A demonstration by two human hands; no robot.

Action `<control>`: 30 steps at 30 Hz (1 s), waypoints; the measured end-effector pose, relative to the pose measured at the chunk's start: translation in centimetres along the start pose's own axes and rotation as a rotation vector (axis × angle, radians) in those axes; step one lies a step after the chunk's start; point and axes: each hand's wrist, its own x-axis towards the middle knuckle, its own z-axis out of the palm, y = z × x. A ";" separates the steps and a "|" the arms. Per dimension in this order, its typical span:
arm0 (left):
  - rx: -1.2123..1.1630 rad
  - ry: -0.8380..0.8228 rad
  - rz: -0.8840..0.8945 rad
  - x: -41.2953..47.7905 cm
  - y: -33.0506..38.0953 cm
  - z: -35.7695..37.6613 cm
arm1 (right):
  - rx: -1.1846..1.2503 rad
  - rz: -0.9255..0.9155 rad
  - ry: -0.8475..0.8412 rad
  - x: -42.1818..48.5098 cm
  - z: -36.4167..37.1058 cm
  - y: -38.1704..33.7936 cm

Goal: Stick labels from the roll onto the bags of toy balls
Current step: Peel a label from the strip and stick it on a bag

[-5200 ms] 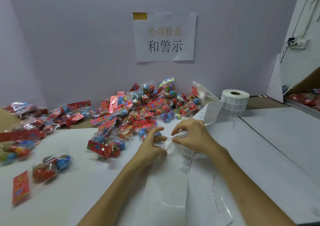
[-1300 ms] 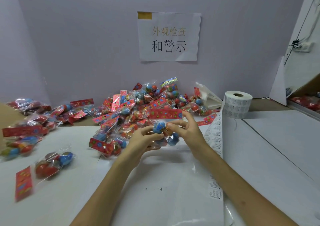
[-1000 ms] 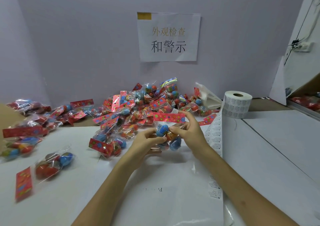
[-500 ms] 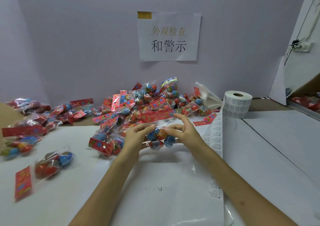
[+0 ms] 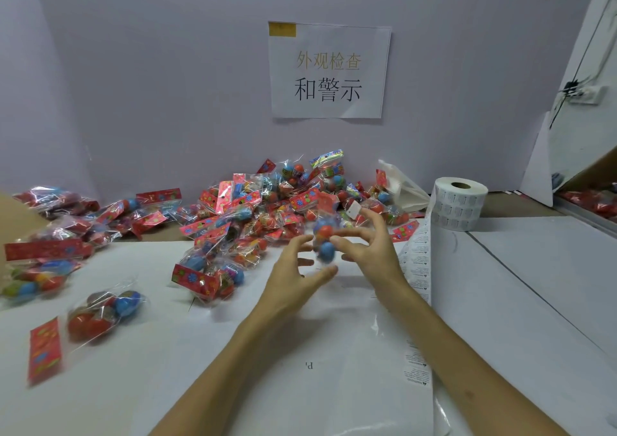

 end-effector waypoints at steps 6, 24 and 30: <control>-0.343 0.176 -0.231 0.2 0.0 -0.6 | 0.196 0.036 -0.329 -0.6 0.7 -0.4; -0.957 0.157 -0.349 0.2 1.9 -2.0 | 0.330 0.233 -0.494 -0.6 0.2 -0.9; -0.934 0.139 -0.327 0.0 2.4 -2.0 | 0.296 0.215 -0.496 -0.4 0.0 -0.8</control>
